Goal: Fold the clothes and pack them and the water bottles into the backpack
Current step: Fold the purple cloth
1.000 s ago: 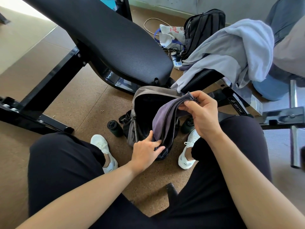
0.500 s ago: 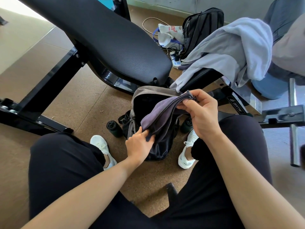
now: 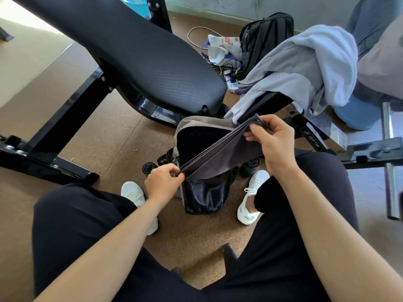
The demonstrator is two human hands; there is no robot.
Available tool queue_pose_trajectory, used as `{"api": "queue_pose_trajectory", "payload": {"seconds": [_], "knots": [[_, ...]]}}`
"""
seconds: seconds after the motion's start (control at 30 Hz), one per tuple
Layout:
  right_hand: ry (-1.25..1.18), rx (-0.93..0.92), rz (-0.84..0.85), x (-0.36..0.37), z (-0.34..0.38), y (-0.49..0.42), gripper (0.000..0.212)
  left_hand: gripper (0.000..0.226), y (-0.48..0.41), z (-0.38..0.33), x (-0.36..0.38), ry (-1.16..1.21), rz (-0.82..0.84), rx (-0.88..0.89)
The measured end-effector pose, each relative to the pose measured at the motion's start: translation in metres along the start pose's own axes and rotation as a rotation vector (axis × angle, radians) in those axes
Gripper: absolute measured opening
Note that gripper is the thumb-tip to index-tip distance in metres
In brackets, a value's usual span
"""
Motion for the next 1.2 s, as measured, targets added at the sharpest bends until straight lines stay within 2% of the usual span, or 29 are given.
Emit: {"api": "queue_pose_trajectory", "payload": {"seconds": [0.1,0.17,0.27,0.47,0.57,0.67,0.7,0.77,0.83,0.9,1.0,1.1,1.2], "knots": [[0.250,0.029,-0.038,-0.012,-0.018,-0.014,0.016,0.009,-0.018,0.014,-0.017,0.048,0.147,-0.091],[0.458,0.005,-0.040,-0.015,-0.025,-0.019,0.009,0.007,-0.027,0.020,-0.033,0.123,0.157,-0.106],[0.590,0.021,-0.039,-0.015,-0.026,-0.020,0.006,0.010,-0.033,0.013,-0.051,0.452,0.184,-0.077],[0.495,0.101,0.116,-0.002,-0.041,-0.022,0.013,0.017,-0.023,-0.015,-0.079,0.922,0.381,-0.037],[0.429,0.120,0.158,0.007,-0.039,-0.017,0.009,0.039,-0.017,-0.018,-0.082,1.231,0.471,-0.184],[0.469,0.144,0.152,0.014,-0.045,-0.014,0.009,0.014,-0.010,-0.008,-0.061,1.397,0.419,-0.439],[0.492,0.148,0.140,0.015,-0.046,-0.014,0.010,0.028,-0.006,0.000,-0.048,1.390,0.421,-0.532],[0.502,0.168,0.110,0.014,-0.047,-0.014,0.011,0.062,0.007,0.001,-0.022,1.393,0.557,-0.649],[0.501,0.180,0.099,0.012,-0.046,-0.016,0.009,0.060,0.010,0.001,-0.008,1.241,0.567,-0.634],[0.505,0.175,0.091,0.010,-0.044,-0.017,0.008,0.045,0.001,0.012,-0.007,1.038,0.357,-0.587],[0.554,0.168,0.062,0.005,-0.045,-0.018,0.008,0.040,-0.009,0.015,-0.023,0.861,0.048,-0.412],[0.593,0.179,0.045,0.004,-0.048,-0.017,0.007,0.044,-0.013,0.008,-0.040,0.624,-0.098,-0.246],[0.591,0.196,0.040,0.007,-0.051,-0.015,0.010,0.045,-0.013,0.007,-0.049,0.567,-0.166,-0.232]]}}
Point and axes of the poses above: each hand's wrist, its own y-axis away from the middle knuckle, its own x-axis out of the palm, z = x × y, the point moved 7 cm from there along -y, towards the middle knuckle, and after that the axes turned 6 degrees about y, right-handed, at the moved point
